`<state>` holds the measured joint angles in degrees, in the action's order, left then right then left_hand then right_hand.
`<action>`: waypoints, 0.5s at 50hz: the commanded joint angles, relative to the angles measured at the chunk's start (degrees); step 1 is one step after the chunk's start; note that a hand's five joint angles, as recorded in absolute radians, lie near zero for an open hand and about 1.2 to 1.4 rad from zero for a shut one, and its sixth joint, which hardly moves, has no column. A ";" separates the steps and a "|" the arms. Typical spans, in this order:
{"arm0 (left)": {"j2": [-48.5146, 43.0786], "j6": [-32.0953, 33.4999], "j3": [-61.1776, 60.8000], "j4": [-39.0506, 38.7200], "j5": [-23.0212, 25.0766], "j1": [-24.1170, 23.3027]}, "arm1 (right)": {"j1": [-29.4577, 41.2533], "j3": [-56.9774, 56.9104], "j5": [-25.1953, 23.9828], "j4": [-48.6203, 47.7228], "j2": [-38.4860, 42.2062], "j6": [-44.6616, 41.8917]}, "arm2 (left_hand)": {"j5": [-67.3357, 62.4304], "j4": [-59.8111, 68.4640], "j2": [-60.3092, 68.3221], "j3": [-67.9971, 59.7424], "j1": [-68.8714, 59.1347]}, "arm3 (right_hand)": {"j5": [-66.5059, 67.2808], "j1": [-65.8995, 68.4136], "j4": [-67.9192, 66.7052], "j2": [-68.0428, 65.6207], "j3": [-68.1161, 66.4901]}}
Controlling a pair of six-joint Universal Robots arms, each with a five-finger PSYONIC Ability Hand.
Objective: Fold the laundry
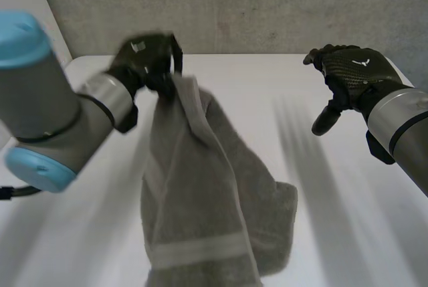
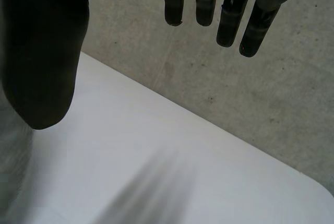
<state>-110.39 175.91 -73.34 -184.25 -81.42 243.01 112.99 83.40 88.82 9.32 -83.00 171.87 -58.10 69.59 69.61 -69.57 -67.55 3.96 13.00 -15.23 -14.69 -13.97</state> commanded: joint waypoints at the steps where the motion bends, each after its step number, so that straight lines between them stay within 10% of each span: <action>1: 10.28 -5.14 -0.14 0.12 -0.23 0.18 | -0.41 1.33 -0.23 0.70 0.03 2.15 | -11.90 10.41 10.39 -10.43 -12.45 | -3.96 -3.00 5.23 4.69 3.97; 14: 15.29 -4.97 -2.34 -0.06 -2.25 0.54 | 5.64 9.50 -11.73 7.21 1.68 21.38 | -11.90 10.41 10.39 -10.43 -12.45 | -3.96 -3.00 5.23 4.69 3.97; 25: 15.12 -5.05 -2.78 0.03 -2.34 0.62 | 14.88 4.77 -10.69 0.36 14.51 28.51 | -11.90 10.41 10.39 -10.43 -12.45 | -3.96 -3.00 5.23 4.69 3.97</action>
<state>-95.24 170.89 -75.82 -184.25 -83.81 243.58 123.60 91.64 76.56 14.62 -75.76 197.75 -58.27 69.78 69.69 -69.66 -67.78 3.96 13.00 -15.23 -14.69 -13.97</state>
